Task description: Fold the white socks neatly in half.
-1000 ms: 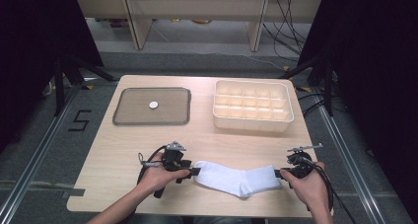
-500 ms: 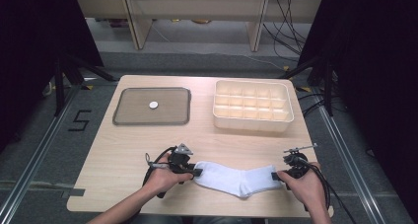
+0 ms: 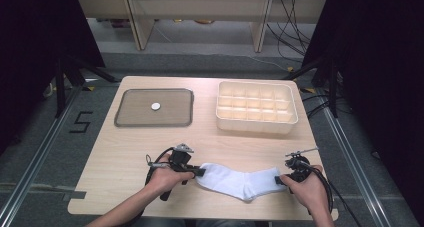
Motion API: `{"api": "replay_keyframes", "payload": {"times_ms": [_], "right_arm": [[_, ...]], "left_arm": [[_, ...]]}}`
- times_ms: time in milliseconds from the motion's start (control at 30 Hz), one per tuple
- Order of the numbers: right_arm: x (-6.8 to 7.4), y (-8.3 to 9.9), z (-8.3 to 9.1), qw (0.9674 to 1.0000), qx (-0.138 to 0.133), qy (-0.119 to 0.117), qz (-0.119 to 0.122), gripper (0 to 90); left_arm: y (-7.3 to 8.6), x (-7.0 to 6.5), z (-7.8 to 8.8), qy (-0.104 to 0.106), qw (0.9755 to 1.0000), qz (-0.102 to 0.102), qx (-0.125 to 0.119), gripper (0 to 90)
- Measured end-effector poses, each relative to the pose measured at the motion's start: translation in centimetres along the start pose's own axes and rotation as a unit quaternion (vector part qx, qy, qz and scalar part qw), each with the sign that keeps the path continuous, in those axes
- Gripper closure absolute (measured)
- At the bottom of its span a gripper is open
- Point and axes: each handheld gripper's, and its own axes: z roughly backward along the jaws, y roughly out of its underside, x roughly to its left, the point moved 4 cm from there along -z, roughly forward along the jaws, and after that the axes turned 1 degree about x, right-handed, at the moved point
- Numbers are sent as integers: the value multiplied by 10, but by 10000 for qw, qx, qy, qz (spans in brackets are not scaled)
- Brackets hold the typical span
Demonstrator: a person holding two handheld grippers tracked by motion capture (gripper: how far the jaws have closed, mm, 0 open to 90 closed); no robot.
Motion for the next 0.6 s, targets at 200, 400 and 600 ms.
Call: {"api": "replay_keyframes", "payload": {"times_ms": [200, 400, 600], "right_arm": [[3, -1, 5, 9999, -67, 153, 18, 687], [22, -14, 29, 9952, -697, 485, 478, 812], [52, -17, 21, 9961, -441, -204, 742, 900]], "left_arm": [[-8, -7, 9, 123, 9999, -22, -39, 833], [-12, -10, 9, 106, 9999, -40, -19, 834], [-14, -12, 11, 135, 9999, -22, -50, 834]]}}
